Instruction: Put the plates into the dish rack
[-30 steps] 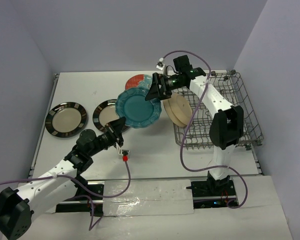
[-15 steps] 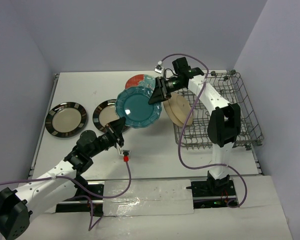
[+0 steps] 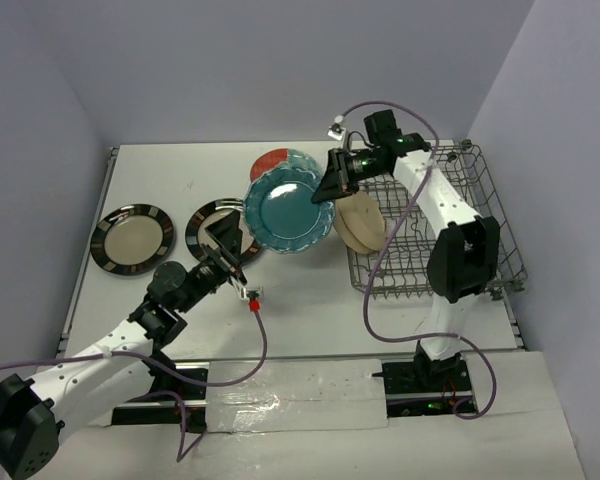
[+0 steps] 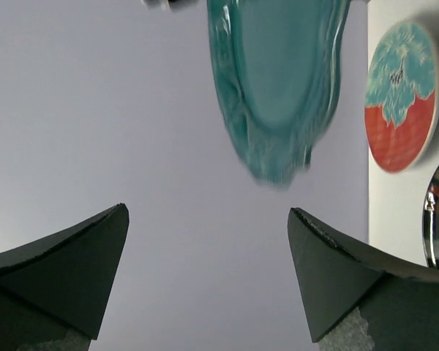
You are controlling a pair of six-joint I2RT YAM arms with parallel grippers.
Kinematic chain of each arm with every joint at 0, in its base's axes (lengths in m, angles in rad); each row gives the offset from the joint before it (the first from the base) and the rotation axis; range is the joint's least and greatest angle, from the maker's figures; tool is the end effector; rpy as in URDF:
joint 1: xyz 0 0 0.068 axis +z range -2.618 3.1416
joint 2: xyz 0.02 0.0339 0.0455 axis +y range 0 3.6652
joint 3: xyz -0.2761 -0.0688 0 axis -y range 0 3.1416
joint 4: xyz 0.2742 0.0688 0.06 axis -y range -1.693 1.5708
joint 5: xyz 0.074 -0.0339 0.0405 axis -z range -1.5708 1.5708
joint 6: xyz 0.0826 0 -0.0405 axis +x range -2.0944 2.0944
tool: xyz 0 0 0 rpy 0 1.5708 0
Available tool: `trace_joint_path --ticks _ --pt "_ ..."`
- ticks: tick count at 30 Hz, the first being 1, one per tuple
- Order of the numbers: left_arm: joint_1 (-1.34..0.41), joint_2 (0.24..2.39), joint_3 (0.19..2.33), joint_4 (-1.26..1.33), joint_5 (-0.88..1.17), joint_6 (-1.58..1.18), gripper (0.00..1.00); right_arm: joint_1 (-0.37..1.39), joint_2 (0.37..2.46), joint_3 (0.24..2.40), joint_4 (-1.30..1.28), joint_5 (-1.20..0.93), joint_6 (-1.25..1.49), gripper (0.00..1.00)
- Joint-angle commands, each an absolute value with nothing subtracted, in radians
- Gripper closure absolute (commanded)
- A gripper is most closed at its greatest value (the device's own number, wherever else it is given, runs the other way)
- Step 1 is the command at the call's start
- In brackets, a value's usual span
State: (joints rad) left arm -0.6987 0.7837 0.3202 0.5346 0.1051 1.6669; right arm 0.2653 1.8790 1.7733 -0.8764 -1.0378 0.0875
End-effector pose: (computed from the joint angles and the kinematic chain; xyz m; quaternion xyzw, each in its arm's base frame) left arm 0.1876 -0.1689 0.2506 0.6445 0.2219 0.3084 0.6635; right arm 0.4129 0.1859 0.3109 -0.2171 0.8150 0.5114 0.1647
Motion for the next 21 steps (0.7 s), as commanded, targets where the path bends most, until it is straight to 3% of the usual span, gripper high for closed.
trace_joint_path --ticks 1,8,15,21 --pt "-0.696 0.818 0.399 0.681 -0.067 1.573 0.01 0.181 1.676 1.79 -0.838 -1.001 0.11 1.0" --pt "-0.693 0.896 0.567 0.597 -0.284 1.224 0.01 0.066 1.462 1.767 -0.839 -0.691 0.095 1.0" --pt "-0.632 1.052 0.954 0.076 -0.422 0.611 0.01 0.057 1.296 1.681 -0.793 -0.153 0.078 1.0" --pt "-0.494 1.254 1.333 -0.49 -0.233 0.126 0.01 0.101 1.275 1.585 -0.766 0.196 0.066 1.0"
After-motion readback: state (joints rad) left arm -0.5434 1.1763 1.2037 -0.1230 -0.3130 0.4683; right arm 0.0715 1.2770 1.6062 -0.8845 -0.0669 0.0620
